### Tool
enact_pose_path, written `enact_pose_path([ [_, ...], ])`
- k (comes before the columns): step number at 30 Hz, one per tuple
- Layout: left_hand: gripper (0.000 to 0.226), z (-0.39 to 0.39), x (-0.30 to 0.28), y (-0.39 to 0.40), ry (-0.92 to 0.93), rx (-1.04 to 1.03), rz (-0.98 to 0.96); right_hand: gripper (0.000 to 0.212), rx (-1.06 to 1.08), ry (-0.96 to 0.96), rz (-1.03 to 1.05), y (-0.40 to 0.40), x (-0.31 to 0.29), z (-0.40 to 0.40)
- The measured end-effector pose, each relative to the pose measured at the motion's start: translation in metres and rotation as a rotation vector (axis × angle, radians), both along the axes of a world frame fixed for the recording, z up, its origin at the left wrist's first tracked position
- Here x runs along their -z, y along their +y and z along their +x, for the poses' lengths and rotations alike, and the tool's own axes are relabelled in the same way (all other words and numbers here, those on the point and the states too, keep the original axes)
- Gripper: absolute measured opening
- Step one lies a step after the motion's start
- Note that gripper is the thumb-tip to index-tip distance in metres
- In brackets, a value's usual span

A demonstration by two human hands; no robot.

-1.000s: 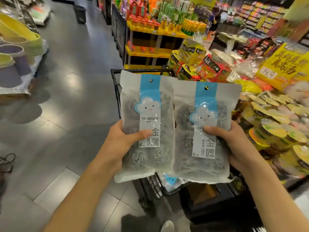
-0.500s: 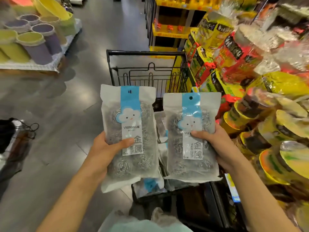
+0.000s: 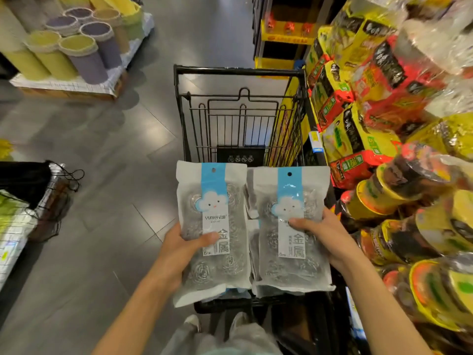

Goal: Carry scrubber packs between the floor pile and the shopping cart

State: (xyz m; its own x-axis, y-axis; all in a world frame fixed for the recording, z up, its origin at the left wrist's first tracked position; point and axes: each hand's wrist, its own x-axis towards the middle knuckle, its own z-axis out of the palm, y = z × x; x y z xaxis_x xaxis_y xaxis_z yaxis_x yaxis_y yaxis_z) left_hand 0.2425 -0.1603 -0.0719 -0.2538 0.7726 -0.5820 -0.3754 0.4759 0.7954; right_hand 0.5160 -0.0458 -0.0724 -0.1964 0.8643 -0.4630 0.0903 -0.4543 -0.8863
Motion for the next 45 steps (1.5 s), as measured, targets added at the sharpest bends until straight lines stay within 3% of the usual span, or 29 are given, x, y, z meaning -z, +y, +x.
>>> enact_pose_path([
  [7,0.049,0.002,0.039,0.000,-0.009,-0.012,-0.087,0.054,-0.098,-0.151,-0.221,0.027,0.118,-0.006],
  [14,0.045,0.006,0.072,0.000,-0.004,-0.077,-0.139,0.061,-0.228,-0.465,-0.261,0.038,0.217,-0.009],
  [19,0.043,0.014,0.084,0.007,-0.003,-0.082,-0.160,0.081,-0.295,-0.952,-0.044,0.033,0.214,-0.011],
  [22,0.046,0.019,0.091,0.014,0.005,-0.056,-0.171,0.072,-0.480,-1.207,0.225,0.031,0.204,-0.008],
  [30,0.058,0.034,0.138,0.035,0.058,0.037,-0.225,0.089,-0.649,-1.097,0.519,0.045,0.169,-0.002],
  [34,0.057,0.047,0.171,0.037,0.058,0.034,-0.292,0.099,-0.707,-1.142,0.524,0.042,0.151,-0.003],
  [37,0.043,0.062,0.173,0.037,0.253,0.033,-0.371,0.102,-0.741,-1.173,0.508,0.037,0.144,-0.002],
  [40,0.048,0.070,0.166,0.029,0.563,0.118,-0.346,0.102,-0.743,-1.155,0.495,0.032,0.140,0.002],
  [45,0.070,0.057,0.144,0.028,0.941,0.515,-0.183,0.099,-0.713,-1.122,0.480,0.025,0.133,0.006],
])
